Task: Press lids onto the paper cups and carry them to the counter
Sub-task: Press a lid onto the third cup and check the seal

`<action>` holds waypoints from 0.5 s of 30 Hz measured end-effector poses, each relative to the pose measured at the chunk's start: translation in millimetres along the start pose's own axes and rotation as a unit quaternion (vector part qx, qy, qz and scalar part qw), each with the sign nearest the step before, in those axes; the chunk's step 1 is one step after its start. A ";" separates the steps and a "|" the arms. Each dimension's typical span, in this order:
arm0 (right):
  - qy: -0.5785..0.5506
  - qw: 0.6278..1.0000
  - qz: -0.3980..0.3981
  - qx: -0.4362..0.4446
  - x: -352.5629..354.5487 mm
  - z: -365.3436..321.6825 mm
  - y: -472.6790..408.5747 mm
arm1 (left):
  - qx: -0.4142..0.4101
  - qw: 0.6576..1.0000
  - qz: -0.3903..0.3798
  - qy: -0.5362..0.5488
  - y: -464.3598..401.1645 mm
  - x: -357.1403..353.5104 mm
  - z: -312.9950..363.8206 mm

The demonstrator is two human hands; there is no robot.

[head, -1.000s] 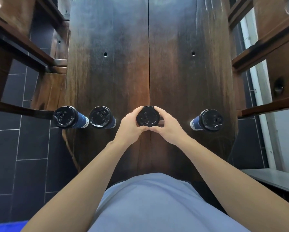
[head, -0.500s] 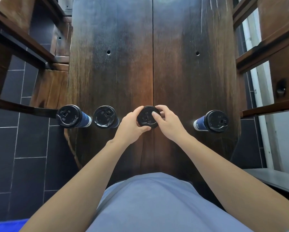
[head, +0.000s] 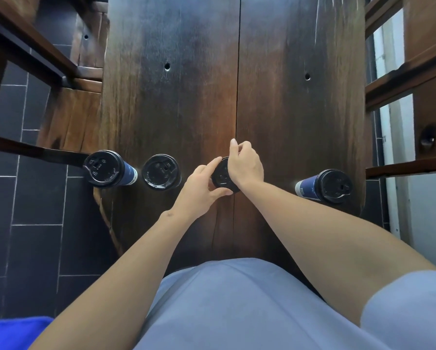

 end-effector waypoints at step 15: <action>0.103 0.993 0.058 -0.006 1.9 -6.2 4.3 | -0.038 0.999 0.000 0.032 -9.9 -3.3 -13.7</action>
Point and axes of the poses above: each hand's wrist, its own y-axis away from the middle knuckle, its own x-axis out of the back of the hand, z = x × y, the point moved 10 cm from there along -y, towards the middle knuckle, and after that the axes turned 6 degrees about x, right-handed, at the moved point
